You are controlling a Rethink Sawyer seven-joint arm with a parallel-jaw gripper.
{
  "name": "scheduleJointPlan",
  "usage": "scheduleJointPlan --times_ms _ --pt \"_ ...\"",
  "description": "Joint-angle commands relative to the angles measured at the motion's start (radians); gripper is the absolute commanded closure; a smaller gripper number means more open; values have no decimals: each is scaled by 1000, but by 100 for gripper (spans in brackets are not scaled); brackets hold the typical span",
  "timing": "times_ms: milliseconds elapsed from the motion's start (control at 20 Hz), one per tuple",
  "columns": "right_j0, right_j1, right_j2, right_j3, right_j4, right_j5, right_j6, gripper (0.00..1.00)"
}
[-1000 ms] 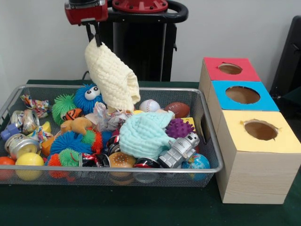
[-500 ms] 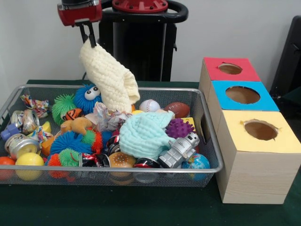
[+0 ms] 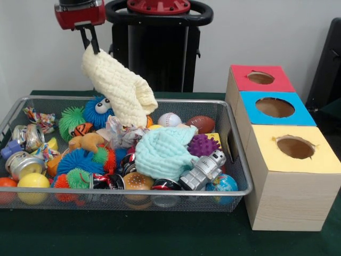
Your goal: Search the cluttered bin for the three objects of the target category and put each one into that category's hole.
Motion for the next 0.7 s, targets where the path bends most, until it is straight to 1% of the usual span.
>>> scheduleJointPlan --times_ms 50,300,400,500,700 --pt "-14 42 38 -125 -19 126 -351 100" --pt "-21 48 41 -155 -17 151 -396 100" --pt "-25 47 42 -164 -21 145 -403 100" --pt "-24 38 39 -169 -42 115 -389 100" --pt "-26 37 34 -178 -45 109 -391 100"
